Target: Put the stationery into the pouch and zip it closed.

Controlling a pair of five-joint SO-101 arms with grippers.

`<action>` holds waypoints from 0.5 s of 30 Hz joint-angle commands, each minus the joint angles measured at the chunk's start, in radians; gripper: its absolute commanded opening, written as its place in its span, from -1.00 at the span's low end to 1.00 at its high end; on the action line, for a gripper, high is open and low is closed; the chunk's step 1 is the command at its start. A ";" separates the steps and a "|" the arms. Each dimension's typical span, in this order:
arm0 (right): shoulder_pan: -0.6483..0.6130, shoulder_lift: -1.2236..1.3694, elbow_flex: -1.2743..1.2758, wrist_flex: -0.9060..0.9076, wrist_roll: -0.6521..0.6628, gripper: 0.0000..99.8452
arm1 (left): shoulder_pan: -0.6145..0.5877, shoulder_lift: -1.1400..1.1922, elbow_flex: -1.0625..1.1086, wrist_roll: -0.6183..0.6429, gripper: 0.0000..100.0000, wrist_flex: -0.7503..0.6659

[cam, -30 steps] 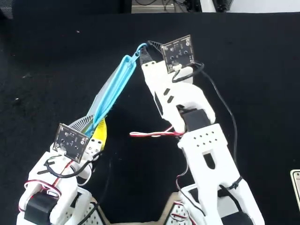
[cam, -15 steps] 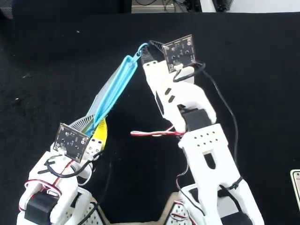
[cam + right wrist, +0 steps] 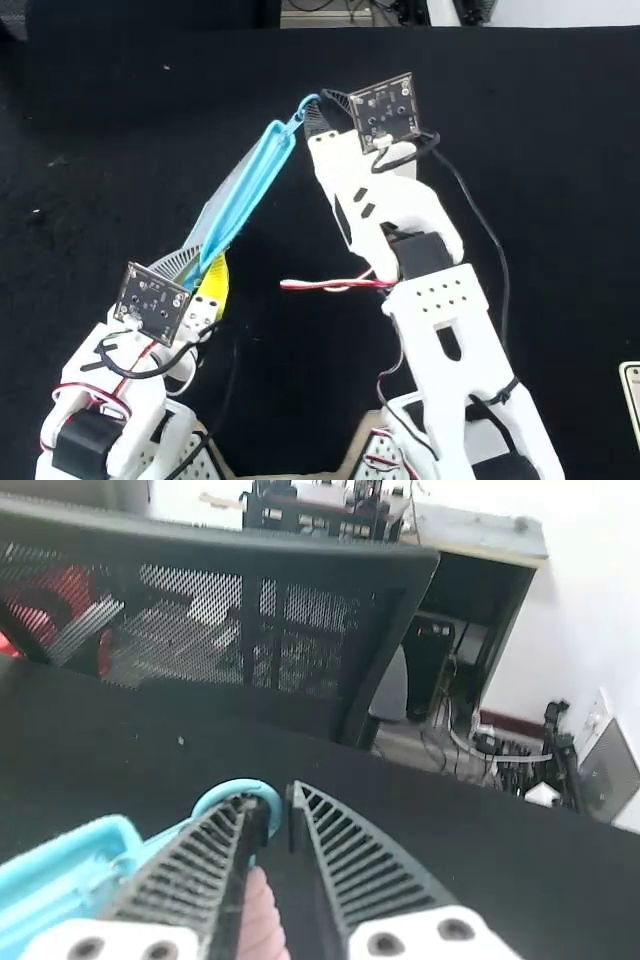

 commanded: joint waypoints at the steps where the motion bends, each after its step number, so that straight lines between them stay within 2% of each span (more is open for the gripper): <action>1: -0.012 -0.010 -0.130 0.129 -0.012 -0.90 | -0.007 -0.003 -0.002 0.005 -0.94 0.009; 6: -0.078 -0.010 -0.245 0.381 -0.012 -0.52 | -0.007 -0.003 -0.002 0.005 -0.94 0.009; 15: -0.157 -0.102 -0.430 0.718 -0.012 -0.65 | -0.007 -0.003 -0.002 0.005 -0.94 0.009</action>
